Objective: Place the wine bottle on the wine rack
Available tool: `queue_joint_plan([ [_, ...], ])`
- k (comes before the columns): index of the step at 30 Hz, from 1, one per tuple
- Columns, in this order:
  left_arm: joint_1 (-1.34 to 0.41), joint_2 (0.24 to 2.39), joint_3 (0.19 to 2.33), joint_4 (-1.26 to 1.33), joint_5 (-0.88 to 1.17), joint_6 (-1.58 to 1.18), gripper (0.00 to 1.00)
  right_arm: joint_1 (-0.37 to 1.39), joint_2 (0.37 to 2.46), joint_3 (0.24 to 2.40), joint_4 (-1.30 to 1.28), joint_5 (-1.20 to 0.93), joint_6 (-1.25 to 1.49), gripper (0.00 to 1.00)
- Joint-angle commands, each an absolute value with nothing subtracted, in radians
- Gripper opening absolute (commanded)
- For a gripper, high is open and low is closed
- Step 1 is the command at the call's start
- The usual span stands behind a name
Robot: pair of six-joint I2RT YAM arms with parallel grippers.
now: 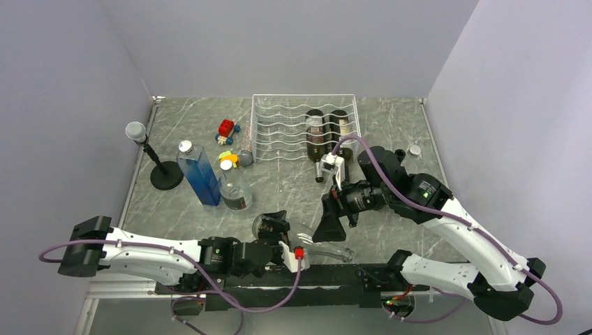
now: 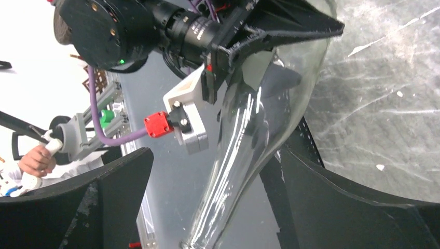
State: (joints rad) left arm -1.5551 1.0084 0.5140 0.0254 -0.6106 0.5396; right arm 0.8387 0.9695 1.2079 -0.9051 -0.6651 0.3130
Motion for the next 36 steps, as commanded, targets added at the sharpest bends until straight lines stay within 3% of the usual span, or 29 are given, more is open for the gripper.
queue_joint_plan([
  [1,-1.577,0.964,0.529,0.245,-0.713,0.622,0.01,0.837,0.985,1.236,-1.029,-0.668,0.236,1.00],
  [6,-1.579,1.015,0.539,0.269,-0.773,0.704,0.01,0.840,1.013,1.200,-1.084,-0.648,0.204,0.97],
  [11,-1.580,1.035,0.545,0.268,-0.757,0.717,0.01,0.867,1.042,1.129,-1.077,-0.637,0.216,0.84],
  [23,-1.581,1.052,0.553,0.267,-0.792,0.716,0.01,1.024,1.124,1.054,-1.076,-0.400,0.271,0.75],
  [28,-1.581,1.065,0.600,0.178,-0.830,0.662,0.01,1.089,1.180,1.070,-1.096,-0.282,0.301,0.65],
  [36,-1.581,1.026,0.635,0.120,-0.828,0.591,0.01,1.148,1.198,1.053,-1.094,-0.236,0.341,0.65],
])
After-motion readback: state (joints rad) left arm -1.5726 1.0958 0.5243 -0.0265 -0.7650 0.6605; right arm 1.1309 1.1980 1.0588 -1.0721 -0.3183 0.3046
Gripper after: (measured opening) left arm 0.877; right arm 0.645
